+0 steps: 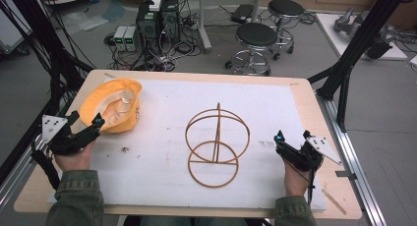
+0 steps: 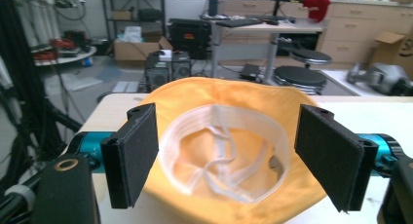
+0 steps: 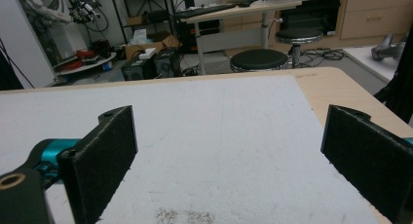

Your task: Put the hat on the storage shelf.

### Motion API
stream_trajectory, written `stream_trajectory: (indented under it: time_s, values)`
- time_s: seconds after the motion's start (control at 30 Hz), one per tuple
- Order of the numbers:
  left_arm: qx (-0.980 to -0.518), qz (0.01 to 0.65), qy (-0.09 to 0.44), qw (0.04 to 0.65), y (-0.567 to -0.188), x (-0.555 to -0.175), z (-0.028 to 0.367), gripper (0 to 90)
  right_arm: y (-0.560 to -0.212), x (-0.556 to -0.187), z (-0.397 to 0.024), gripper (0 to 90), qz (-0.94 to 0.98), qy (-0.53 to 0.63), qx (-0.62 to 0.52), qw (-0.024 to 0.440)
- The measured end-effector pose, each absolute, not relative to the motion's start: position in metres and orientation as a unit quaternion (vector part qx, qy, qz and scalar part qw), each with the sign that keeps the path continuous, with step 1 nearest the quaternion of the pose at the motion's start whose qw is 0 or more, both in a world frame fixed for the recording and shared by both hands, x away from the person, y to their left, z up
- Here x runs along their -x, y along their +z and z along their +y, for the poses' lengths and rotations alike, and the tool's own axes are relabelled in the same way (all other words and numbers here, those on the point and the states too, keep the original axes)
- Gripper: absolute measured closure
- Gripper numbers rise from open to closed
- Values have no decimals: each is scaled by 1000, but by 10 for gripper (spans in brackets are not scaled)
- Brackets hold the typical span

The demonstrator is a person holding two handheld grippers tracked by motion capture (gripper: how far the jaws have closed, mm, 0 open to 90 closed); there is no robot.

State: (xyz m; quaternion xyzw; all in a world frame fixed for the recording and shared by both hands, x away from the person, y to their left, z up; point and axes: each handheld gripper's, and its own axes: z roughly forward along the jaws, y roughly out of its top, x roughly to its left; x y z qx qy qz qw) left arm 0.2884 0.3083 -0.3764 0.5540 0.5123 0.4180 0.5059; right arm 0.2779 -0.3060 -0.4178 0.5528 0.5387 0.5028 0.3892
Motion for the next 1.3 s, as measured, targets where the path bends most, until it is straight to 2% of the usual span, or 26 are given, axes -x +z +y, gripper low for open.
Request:
stream_trajectory:
  time_s: [0.53, 1.1, 1.3]
  values:
    - [-601, 494, 395, 488, -362, -322, 274, 226, -417, -277, -305, 51, 536, 503, -553, 393]
    - [-610, 499, 373, 490, -360, -344, 263, 238, -418, -278, -305, 51, 538, 504, -553, 389]
    - [-628, 505, 355, 474, -362, -359, 254, 234, -418, -277, -305, 51, 537, 504, -554, 388]
